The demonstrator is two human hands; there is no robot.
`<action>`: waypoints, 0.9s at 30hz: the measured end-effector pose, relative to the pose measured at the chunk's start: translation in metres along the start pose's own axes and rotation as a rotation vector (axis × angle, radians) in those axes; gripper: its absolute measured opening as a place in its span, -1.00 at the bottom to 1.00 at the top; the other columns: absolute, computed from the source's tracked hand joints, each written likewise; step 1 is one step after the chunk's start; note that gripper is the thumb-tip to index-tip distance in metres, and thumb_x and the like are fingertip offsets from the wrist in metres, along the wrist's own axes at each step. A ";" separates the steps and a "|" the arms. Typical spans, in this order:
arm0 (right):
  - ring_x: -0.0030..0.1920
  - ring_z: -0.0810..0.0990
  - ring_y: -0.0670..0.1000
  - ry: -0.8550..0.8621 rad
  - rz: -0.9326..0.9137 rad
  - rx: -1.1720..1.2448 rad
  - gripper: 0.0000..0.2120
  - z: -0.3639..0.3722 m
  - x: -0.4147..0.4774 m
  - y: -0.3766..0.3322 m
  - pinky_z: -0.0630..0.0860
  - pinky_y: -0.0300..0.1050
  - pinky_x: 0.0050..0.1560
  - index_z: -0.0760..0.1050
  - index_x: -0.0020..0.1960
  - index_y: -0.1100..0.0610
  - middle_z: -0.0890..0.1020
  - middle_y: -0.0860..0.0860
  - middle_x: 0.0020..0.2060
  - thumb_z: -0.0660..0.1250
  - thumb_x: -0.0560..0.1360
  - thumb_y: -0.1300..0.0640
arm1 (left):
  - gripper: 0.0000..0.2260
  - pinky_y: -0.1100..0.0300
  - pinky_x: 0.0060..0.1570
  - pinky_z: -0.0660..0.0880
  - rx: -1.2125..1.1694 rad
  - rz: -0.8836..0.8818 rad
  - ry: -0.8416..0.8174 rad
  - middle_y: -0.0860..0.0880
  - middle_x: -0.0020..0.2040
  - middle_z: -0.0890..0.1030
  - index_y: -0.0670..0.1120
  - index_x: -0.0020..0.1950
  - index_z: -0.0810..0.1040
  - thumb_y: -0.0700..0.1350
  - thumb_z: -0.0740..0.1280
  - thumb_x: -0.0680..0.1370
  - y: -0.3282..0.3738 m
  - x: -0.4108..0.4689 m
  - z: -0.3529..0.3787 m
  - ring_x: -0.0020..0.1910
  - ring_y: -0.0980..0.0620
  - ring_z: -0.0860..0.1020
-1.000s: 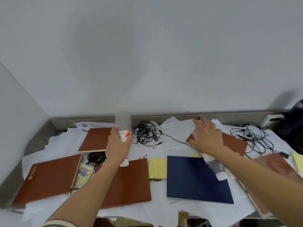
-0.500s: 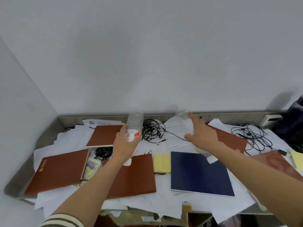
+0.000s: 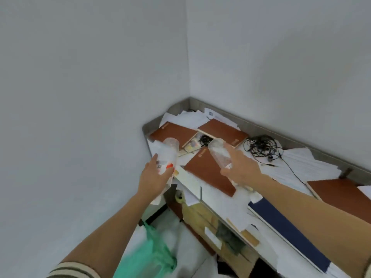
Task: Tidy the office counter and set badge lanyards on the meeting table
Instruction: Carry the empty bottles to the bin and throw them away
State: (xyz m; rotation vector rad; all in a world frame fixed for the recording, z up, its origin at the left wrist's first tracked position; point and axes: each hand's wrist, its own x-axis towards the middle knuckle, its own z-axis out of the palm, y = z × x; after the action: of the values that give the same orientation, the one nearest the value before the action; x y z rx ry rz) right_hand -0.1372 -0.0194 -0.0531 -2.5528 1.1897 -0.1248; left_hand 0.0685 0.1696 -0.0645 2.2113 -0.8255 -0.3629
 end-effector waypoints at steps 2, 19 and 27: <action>0.02 0.54 0.13 -0.068 -0.108 0.001 -0.14 0.011 -0.008 -0.035 0.49 -0.02 -0.04 -0.11 0.56 -0.17 0.43 0.09 0.18 0.34 0.43 -0.12 | -0.33 0.00 0.31 0.34 0.014 -0.080 0.082 -0.12 0.41 0.41 0.00 0.55 0.17 0.19 0.32 0.52 -0.029 -0.037 -0.031 0.31 -0.13 0.45; -0.06 0.55 0.10 -0.317 -0.946 -0.100 -0.12 0.127 -0.216 -0.408 0.50 -0.06 -0.12 -0.18 0.57 -0.16 0.42 0.10 0.26 0.30 0.44 -0.14 | -0.28 -0.01 0.30 0.39 0.008 -0.647 0.714 -0.10 0.38 0.43 -0.02 0.55 0.15 0.26 0.27 0.51 -0.228 -0.403 -0.270 0.30 -0.06 0.47; 0.07 0.55 0.14 -0.462 -1.251 -0.122 -0.12 0.206 -0.411 -0.570 0.46 -0.06 -0.05 -0.16 0.57 -0.16 0.40 0.09 0.29 0.31 0.44 -0.15 | -0.48 0.05 0.04 0.47 0.032 -0.936 0.990 -0.10 0.16 0.54 -0.09 0.36 0.35 0.17 0.31 0.52 -0.308 -0.613 -0.366 0.01 -0.06 0.50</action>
State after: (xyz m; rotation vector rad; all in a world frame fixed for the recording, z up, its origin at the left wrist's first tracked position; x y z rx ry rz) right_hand 0.0559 0.6864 -0.0406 -2.7774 -0.6454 0.2528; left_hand -0.0796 0.9326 -0.0311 2.2641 0.7450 0.3347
